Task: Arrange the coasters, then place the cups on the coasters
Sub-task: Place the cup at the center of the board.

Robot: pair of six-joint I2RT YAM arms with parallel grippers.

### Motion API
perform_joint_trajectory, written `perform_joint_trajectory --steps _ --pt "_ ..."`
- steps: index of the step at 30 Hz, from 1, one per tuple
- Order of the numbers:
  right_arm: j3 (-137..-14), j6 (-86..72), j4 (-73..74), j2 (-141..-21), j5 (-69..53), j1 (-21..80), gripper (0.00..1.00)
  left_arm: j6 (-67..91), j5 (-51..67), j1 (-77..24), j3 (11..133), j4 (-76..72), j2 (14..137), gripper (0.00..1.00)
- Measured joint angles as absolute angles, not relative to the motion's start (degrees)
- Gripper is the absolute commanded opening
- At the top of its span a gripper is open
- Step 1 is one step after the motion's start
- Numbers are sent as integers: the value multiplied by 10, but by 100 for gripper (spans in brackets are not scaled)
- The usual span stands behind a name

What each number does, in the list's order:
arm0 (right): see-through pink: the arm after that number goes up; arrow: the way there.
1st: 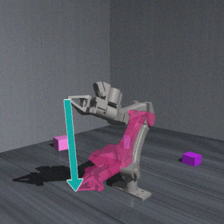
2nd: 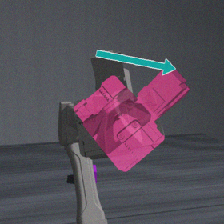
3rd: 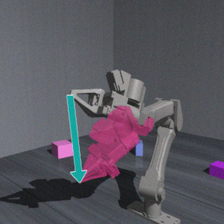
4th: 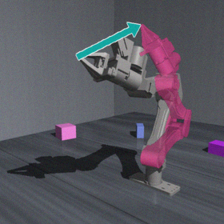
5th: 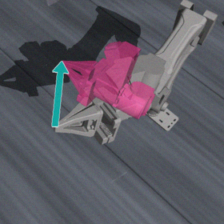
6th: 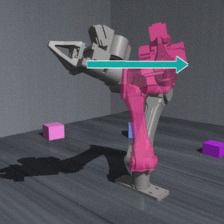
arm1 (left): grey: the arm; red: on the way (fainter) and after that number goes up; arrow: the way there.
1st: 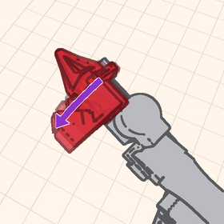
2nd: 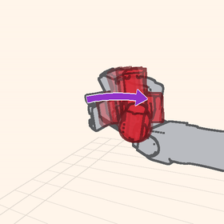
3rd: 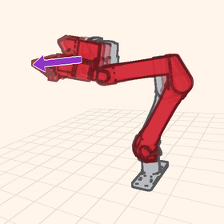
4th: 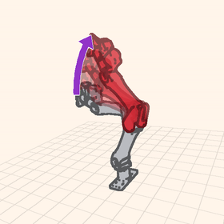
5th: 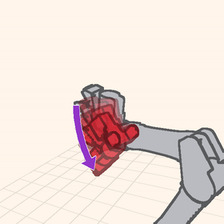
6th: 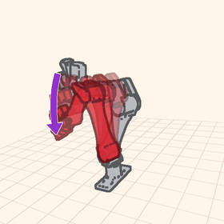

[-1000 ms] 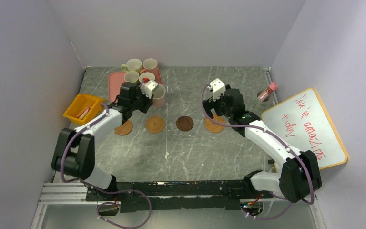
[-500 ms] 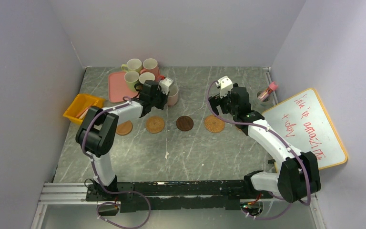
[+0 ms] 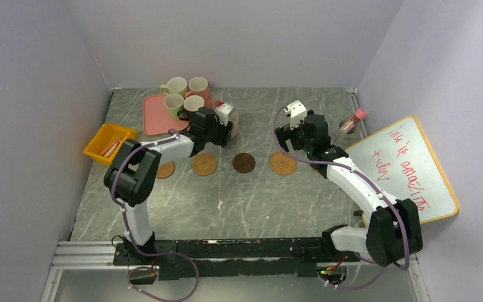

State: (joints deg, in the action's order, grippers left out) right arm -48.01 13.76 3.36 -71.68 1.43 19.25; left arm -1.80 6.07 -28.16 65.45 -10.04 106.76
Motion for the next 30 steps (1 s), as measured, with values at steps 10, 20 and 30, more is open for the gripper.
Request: perform_joint_trajectory --steps 10,20,30 --pt "-480 138 34 -717 13 192 99 18 55 -309 671 -58 1066 73" --pt "-480 137 34 -717 10 192 99 39 56 -326 675 -5 1030 71" --pt "-480 138 34 -717 10 192 99 44 77 -345 689 33 1028 72"
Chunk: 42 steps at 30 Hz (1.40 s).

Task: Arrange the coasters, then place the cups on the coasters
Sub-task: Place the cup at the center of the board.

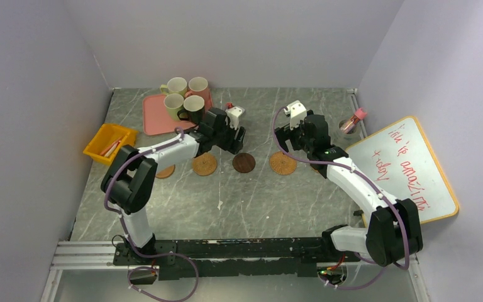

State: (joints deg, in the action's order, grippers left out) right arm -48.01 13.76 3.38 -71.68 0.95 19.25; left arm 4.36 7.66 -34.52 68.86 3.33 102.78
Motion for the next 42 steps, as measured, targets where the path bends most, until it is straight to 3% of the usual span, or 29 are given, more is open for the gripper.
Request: perform_joint_trajectory --steps 2,6,7,15,21,30,42 --pt "-480 137 34 -717 8 192 99 44 90 -346 698 39 1028 75" --pt "-480 137 34 -717 -4 192 99 40 102 -347 717 42 1028 96" --pt "-480 137 34 -717 -6 192 99 36 103 -347 719 42 1028 97" --pt "-480 137 34 -718 -6 206 100 -8 103 -327 703 70 966 97" --pt "-509 135 39 -758 10 255 100 -41 117 -198 650 78 840 97" --pt "-653 105 36 -895 13 305 100 -85 149 13 480 72 675 96" --pt "-735 47 21 -1025 32 370 100 -91 258 166 384 13 633 96"
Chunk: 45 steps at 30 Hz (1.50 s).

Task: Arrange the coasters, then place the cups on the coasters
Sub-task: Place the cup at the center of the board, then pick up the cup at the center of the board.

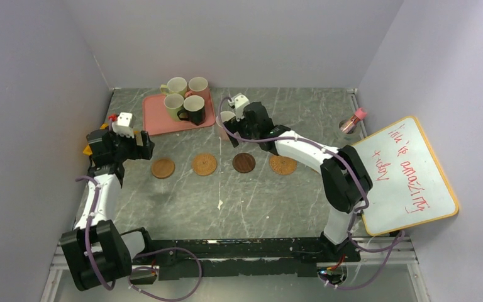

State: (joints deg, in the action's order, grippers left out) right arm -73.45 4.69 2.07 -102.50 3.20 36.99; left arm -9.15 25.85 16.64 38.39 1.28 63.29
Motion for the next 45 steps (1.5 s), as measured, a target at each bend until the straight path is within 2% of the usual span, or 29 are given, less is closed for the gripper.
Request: perform_joint_trajectory --steps 8,19,30,41,43,45 --pt "-757 18 -1 -1078 50 373 99 -88 321 190 364 -30 640 96" --pt "-808 9 11 -1136 56 380 81 -88 330 190 343 -50 633 96" --pt "-818 9 17 -1142 55 384 72 -88 333 190 343 -54 631 96" --pt "-818 13 17 -1160 55 385 50 -88 338 190 341 -54 631 96" --pt "-818 15 17 -1160 54 385 42 -88 338 190 340 -54 631 96" --pt "-818 19 17 -1160 53 385 29 -88 338 190 340 -54 631 96"
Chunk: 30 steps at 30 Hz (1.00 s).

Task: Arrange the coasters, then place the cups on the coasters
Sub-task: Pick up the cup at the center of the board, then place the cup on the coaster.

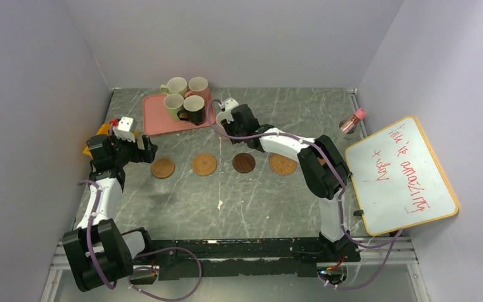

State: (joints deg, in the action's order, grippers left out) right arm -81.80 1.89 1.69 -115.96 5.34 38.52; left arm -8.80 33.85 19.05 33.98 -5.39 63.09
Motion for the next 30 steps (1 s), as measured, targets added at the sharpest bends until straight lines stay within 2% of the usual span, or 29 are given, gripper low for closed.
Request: perform_joint_trajectory --steps 3,4,12,20,30 --pt "-818 26 16 -1160 55 386 5 -88 339 190 340 -54 631 96" --pt "-818 26 14 -1160 48 386 0 -88 339 190 340 -54 631 96" --pt "-796 45 -6 -1149 44 386 0 -88 339 190 340 -54 633 96" --pt "-749 65 26 -1080 24 373 0 -88 348 190 340 -54 636 96" --pt "-703 75 37 -926 -31 258 0 -88 362 190 340 -55 646 96"
